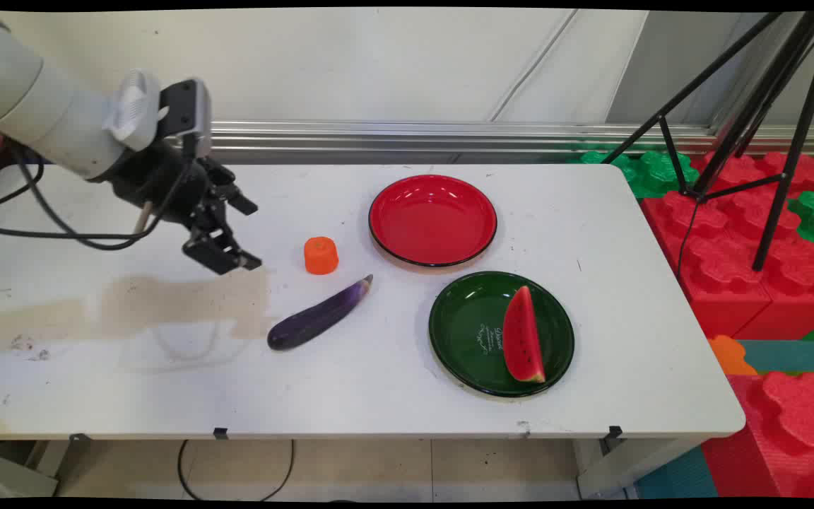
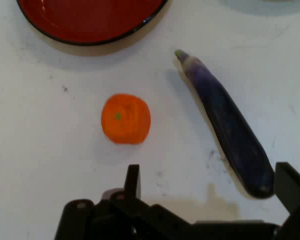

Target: Pick up the eggplant from the red plate

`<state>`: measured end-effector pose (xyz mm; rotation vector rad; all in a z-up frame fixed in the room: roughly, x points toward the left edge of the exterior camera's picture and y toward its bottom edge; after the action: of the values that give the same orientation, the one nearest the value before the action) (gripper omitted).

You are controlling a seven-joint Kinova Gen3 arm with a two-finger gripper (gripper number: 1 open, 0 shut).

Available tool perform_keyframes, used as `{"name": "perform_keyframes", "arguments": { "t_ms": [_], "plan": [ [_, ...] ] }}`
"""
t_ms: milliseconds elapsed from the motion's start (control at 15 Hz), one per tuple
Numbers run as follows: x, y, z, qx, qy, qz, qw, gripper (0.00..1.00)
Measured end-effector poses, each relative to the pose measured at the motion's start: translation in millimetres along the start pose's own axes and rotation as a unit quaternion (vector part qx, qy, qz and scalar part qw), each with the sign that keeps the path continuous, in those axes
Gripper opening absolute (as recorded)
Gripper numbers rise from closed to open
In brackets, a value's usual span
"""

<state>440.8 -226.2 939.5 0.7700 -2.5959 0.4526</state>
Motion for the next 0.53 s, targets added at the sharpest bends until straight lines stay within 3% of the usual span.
{"name": "perform_keyframes", "arguments": {
  "t_ms": [267,533],
  "plan": [
    [34,8,8,0.016,-0.01,-0.025,0.9995,1.0],
    [66,21,28,0.024,-0.038,-0.057,0.9974,1.0]
  ]
}}
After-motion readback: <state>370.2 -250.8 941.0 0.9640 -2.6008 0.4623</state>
